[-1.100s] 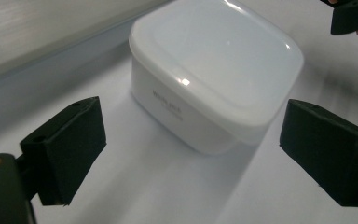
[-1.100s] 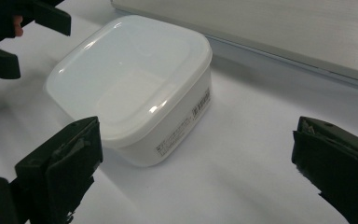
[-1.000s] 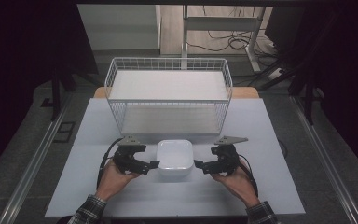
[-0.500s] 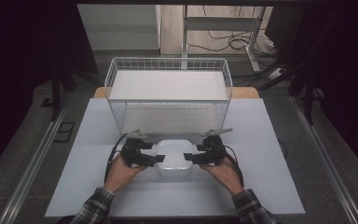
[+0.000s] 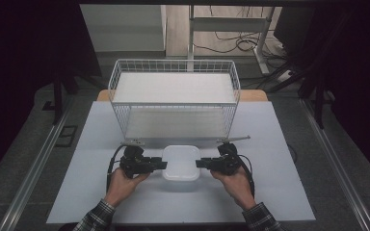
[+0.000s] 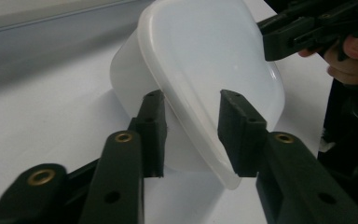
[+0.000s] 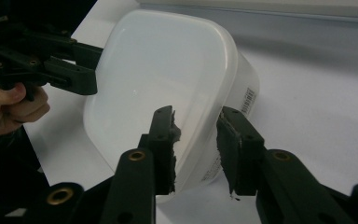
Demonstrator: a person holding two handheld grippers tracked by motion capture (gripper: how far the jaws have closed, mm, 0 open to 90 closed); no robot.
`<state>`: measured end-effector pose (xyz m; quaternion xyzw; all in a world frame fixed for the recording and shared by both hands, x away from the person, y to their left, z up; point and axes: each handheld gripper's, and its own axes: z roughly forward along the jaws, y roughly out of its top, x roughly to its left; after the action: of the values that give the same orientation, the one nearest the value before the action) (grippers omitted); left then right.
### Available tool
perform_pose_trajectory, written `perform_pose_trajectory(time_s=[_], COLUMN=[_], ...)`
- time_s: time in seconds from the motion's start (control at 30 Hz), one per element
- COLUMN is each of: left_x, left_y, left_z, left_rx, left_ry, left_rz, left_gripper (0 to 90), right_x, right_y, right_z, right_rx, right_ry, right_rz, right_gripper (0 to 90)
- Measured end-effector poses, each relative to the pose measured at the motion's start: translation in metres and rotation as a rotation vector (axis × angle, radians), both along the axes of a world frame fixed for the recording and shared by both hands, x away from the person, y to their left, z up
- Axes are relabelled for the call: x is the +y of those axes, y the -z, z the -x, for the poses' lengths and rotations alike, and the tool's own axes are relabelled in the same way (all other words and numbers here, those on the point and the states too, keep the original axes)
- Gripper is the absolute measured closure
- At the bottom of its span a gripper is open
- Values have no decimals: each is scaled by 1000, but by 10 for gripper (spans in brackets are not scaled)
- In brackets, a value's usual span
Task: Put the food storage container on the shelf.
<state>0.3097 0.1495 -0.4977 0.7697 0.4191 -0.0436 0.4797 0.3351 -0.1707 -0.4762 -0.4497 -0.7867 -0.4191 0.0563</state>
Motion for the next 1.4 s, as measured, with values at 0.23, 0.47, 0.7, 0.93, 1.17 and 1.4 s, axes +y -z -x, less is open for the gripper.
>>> perform_pose_trajectory(time_s=[0.23,0.47,0.7,0.93,1.17,1.4], left_x=[-1,0,3,5,5,6], left_y=[-5,-20,-40,-72,-93,-123], left_z=[4,7,5,-1,-5,-12], left_rx=[-17,-72,-114,-178,-213,-250], left_ry=[-55,-69,-69,-81,-82,-92], left_rz=[-15,2,17,3,-1,-5], left_gripper=[800,800,802,803,803,803], right_x=[2,2,2,5,4,5], right_y=[-8,-20,-43,-67,-85,-110], right_z=[12,15,13,4,-1,-9], right_rx=[-131,-206,-274,-318,-350,-381], right_ry=[32,29,14,10,8,10], right_rz=[53,34,20,4,-9,-23], right_gripper=[790,790,790,789,789,789])
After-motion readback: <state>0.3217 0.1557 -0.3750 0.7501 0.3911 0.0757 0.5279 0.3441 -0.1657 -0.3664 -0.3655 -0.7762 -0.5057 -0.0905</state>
